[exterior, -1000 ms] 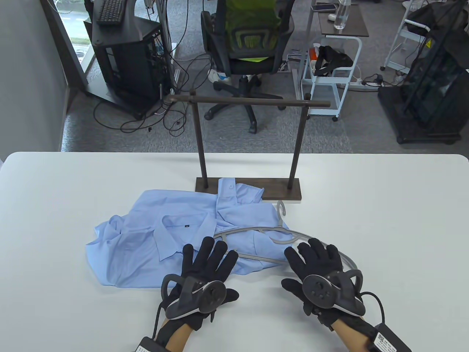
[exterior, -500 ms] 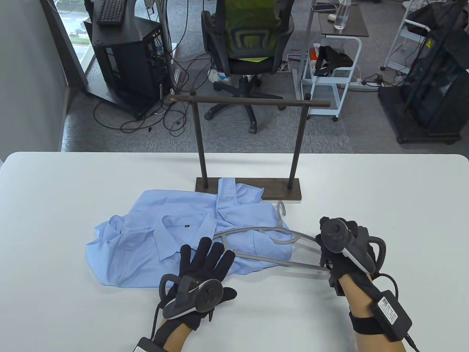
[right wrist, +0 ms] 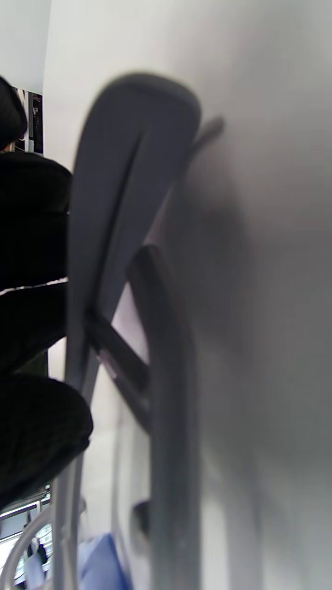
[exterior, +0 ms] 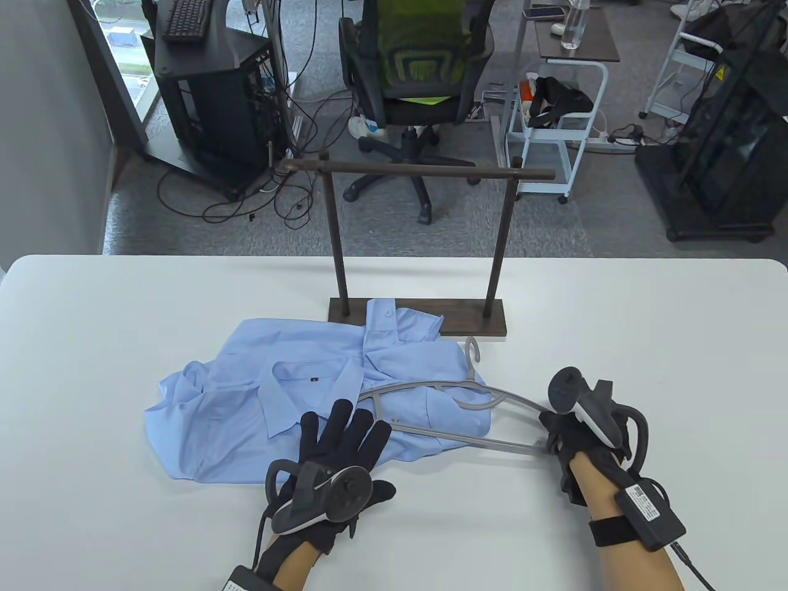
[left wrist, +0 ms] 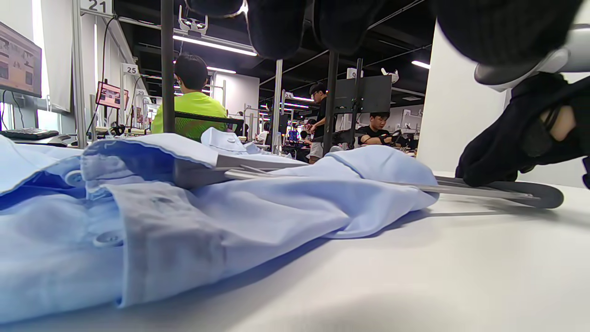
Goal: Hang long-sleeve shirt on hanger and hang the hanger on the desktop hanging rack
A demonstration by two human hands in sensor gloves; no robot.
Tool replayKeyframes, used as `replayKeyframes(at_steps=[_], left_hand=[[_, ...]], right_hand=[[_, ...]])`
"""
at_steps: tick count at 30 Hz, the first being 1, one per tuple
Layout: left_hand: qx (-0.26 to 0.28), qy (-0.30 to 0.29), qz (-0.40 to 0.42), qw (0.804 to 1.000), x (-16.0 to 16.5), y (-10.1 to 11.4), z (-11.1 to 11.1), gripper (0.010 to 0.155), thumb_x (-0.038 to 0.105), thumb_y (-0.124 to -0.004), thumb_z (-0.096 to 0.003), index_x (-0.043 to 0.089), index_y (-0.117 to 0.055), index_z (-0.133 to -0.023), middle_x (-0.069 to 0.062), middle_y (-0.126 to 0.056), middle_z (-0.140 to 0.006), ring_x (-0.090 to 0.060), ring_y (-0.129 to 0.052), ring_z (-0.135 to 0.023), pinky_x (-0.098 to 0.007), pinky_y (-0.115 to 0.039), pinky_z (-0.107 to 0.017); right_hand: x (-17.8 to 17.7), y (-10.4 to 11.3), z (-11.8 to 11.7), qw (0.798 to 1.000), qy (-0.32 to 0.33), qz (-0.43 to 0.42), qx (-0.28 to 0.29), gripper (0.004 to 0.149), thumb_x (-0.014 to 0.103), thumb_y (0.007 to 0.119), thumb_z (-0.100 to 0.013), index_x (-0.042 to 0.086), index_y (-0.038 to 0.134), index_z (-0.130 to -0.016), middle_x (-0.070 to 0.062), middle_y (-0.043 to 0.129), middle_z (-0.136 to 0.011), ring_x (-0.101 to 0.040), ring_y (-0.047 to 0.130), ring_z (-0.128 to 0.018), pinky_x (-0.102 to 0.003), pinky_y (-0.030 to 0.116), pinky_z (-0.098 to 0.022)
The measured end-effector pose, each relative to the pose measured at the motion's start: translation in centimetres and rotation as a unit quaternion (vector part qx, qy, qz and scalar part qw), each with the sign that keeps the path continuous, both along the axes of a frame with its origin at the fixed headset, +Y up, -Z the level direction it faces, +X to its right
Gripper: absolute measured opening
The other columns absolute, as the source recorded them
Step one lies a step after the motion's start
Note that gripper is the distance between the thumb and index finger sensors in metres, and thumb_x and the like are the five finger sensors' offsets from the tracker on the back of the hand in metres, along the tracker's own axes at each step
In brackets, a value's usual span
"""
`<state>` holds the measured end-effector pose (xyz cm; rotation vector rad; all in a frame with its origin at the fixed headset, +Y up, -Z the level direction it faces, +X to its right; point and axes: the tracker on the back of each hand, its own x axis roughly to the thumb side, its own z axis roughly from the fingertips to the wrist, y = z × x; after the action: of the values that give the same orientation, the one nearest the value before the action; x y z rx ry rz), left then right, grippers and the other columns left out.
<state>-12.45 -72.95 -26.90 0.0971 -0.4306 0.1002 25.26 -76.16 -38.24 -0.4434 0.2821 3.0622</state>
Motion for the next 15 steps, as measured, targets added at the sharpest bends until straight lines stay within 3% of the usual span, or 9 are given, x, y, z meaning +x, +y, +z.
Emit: replayKeyframes(at_steps=[5,15], left_hand=[[-0.005,0.003,-0.001,1.000,-0.07,-0.02,-0.04,0.089,0.069,-0.071,-0.0318,0.031,-0.053,-0.110,-0.006,-0.053,-0.119,-0.038,-0.039,-0.116,-0.070,-0.031,-0.074],[-0.014,0.005,0.002,1.000,-0.16,-0.07,-0.05,0.089,0.069,-0.071,-0.0320,0.030,-0.054,-0.110,-0.006,-0.054,-0.118,-0.038,-0.040,-0.116,-0.070,-0.031,-0.074]], right_hand=[[-0.46,-1.16,-0.55,1.000,-0.006,0.011,-0.009,0.059,0.050,0.086,-0.042,0.017,0.083,-0.090,-0.020,0.082,-0.085,-0.048,0.081,-0.079,-0.066,0.061,-0.062],[-0.54,-0.81,-0.08,1.000,-0.006,0.004,0.019,0.049,0.041,0.087,-0.042,0.018,0.088,-0.085,-0.018,0.087,-0.082,-0.047,0.087,-0.076,-0.065,0.067,-0.060]])
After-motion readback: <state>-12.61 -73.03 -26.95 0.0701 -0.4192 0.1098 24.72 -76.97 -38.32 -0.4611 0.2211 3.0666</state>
